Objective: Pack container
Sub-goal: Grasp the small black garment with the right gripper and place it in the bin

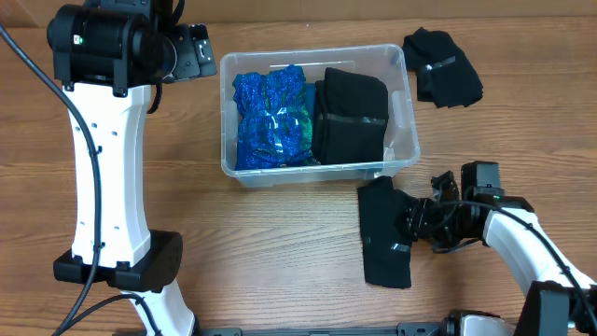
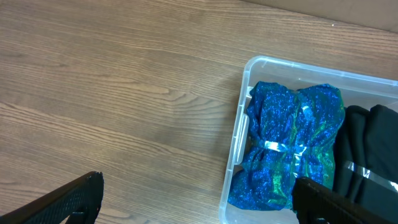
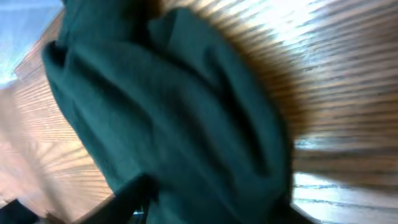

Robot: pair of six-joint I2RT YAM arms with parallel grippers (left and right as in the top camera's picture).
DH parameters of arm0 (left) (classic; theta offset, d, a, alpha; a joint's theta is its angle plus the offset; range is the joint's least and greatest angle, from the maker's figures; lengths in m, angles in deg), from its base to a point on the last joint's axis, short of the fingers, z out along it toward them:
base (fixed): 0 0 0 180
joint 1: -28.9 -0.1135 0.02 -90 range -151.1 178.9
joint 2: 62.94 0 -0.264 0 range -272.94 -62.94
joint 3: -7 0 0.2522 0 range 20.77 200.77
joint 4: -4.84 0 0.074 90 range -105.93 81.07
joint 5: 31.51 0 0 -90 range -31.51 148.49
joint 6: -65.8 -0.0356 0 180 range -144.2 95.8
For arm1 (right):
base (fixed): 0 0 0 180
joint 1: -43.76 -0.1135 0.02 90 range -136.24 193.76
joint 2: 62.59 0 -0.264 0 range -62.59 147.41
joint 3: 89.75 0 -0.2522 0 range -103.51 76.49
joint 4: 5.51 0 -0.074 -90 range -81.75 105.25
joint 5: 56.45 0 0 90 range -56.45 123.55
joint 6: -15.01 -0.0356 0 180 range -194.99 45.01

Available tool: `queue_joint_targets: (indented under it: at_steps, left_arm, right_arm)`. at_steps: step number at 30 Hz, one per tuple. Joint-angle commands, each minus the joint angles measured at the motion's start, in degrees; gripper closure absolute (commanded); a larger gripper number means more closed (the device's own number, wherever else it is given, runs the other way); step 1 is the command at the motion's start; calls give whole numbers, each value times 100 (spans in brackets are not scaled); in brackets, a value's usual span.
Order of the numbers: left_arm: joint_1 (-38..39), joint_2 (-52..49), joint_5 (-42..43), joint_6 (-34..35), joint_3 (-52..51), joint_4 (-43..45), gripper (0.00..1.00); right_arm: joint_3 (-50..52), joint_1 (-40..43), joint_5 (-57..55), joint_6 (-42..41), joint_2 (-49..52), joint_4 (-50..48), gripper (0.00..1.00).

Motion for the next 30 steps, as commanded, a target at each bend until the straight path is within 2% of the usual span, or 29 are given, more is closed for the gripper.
queue_joint_targets:
  at_steps: [1,2,3,7,10,14,18,22,26,27,28,29,30]
  left_arm:
    - [-15,-35,-101,-42,44,-9,0]
    - [-15,-35,-101,-42,44,-9,0]
    - [-15,-35,-101,-42,44,-9,0]
    - [-15,-35,-101,-42,44,-9,0]
    - [-15,-35,-101,-42,44,-9,0]
    - [-15,-35,-101,-42,44,-7,0]
    - [-15,-35,-101,-42,44,-9,0]
    - [-15,-35,-101,-42,44,-9,0]
    - [-15,-35,-101,-42,44,-9,0]
    - [-15,-35,-101,-42,44,-9,0]
    - [-15,-35,-101,-42,44,-9,0]
    - [-15,-35,-101,-42,44,-9,0]
    - [-15,-35,-101,-42,44,-9,0]
  right_arm:
    - [-225,-15,96,-24,-87,184,89]
    - [-424,-15,111,-24,-155,393,95]
    - [-719,-15,111,-22,-282,693,96]
    - [-2496,-17,514,-22,-1067,1985,96]
    - [-3917,-17,1449,-382,-1309,2269,96]
    - [-4341,-177,1521,-1397,-1276,1287,96]
    - [-4341,-1191,1106,-2446,-566,-348,96]
    - [-4341,-2061,625,-2914,686,-1611,96]
    - [-4341,-2286,313,-3088,1665,-2411,96]
    - [-4341,-2286,208,-3095,1845,-2417,91]
    - [-4341,-2286,-66,-3003,2044,-2337,52]
    - [-4341,-2286,-363,-2627,2199,-2271,35]
    - [-4341,-2275,-597,-1989,2293,-2227,31]
